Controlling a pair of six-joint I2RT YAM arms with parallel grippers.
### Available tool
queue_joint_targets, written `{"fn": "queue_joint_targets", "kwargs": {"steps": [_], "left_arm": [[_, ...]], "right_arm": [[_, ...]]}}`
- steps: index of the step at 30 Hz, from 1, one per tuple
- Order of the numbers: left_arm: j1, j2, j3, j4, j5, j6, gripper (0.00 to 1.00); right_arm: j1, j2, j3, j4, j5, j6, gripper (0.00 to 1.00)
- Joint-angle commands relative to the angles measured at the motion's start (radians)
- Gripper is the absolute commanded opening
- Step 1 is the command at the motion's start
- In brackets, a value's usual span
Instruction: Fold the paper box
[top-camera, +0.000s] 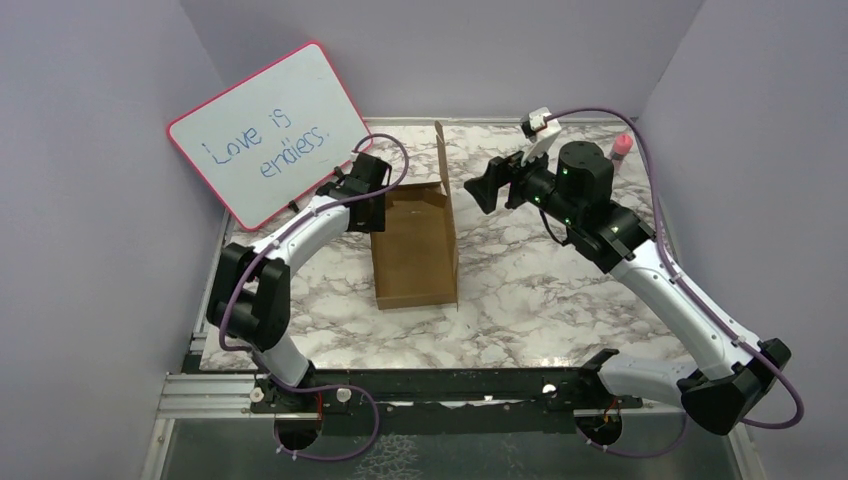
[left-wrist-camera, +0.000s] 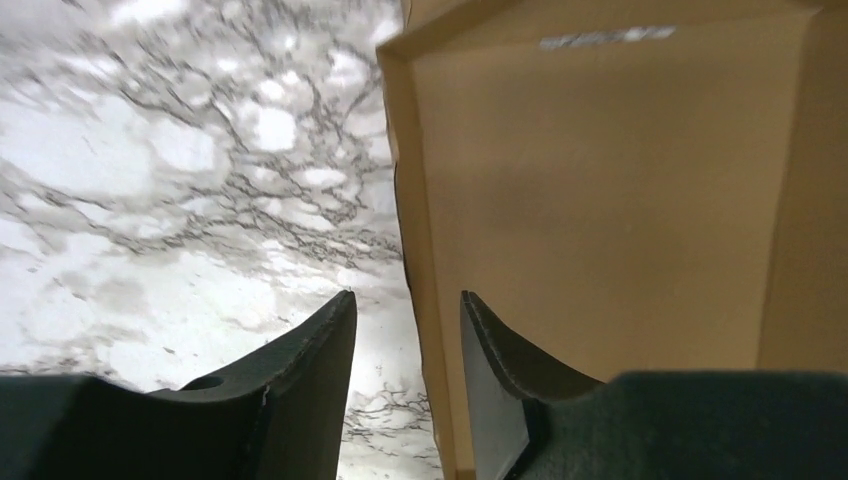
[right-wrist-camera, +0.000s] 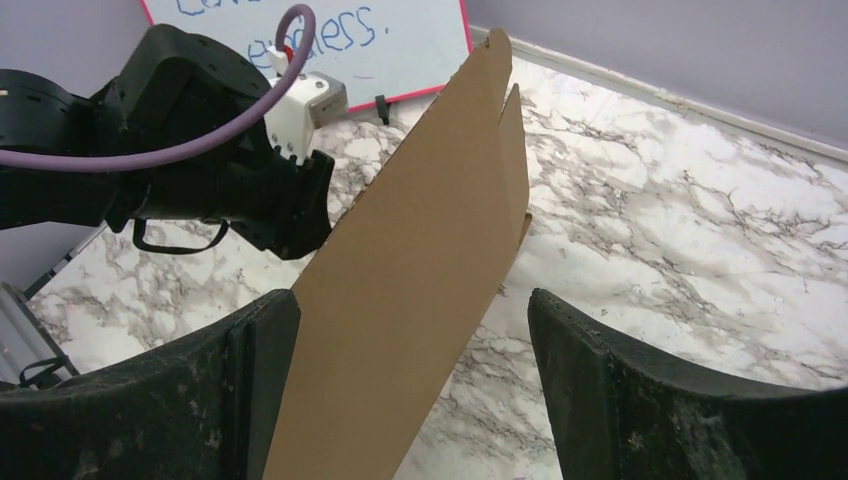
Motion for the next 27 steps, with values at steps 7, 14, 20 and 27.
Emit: {"fn": "queue_joint_targets", "kwargs": {"steps": [7,14,20,27], "left_arm": [[0.027,0.113,-0.08,0.092,0.126,-0.063,0.35],[0.002,0.08,-0.004,0.041,0.035,0.023,0.0],[-0.092,0.08,0.157,-0.064,-0.211,0.212,0.0],[-0.192,0.128,0.326,-0.084,-0.489,0.487,0.0]], "right_arm": [[0.007,-0.04,-0.037,0.066,0.035,-0.024,0.9],[0.006,-0.056,-0.051,0.081,0.052,-0.029,0.9],[0.006,-0.077,-0.066,0.105,0.054,-0.043,0.9],[0.006,-0.117,-0.098,0.148,0.082,-0.051,0.9]]}}
